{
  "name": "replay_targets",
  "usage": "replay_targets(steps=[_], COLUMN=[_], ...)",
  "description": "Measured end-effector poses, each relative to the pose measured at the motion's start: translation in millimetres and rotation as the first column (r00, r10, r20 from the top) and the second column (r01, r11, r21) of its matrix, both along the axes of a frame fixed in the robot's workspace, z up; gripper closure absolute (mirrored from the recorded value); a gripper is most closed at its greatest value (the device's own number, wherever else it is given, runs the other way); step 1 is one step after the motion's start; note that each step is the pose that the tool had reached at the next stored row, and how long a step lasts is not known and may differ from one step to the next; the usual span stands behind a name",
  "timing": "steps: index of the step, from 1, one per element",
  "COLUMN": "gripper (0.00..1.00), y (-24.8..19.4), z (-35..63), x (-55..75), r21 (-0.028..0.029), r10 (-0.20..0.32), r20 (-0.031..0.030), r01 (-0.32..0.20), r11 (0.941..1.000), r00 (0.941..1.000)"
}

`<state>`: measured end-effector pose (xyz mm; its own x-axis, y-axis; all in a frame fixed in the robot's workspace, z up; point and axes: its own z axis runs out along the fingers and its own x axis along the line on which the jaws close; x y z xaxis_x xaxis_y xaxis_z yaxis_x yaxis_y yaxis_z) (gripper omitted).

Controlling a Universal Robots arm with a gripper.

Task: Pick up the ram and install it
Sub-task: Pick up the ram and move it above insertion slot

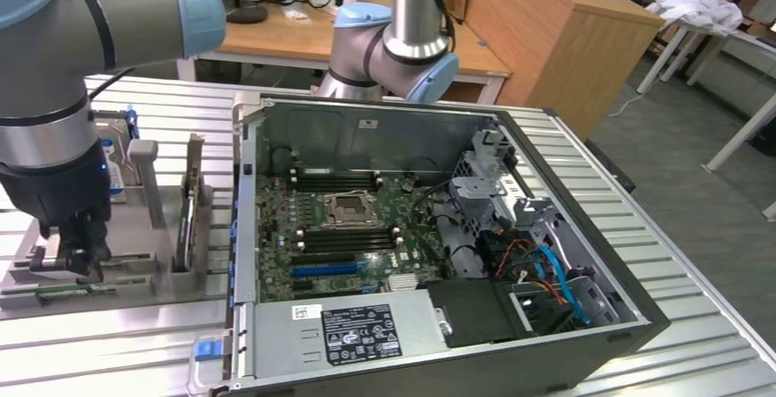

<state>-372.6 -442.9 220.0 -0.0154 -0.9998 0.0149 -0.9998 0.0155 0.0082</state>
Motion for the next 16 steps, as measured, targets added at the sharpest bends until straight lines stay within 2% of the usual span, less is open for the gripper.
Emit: replay_targets(steps=[16], gripper=[0.64], y=[-1.8], z=[-12.4], x=[0.0], r21=[0.0], r10=[0.005], r20=[0.0], r01=[-0.005], r11=[1.0], r00=[1.0])
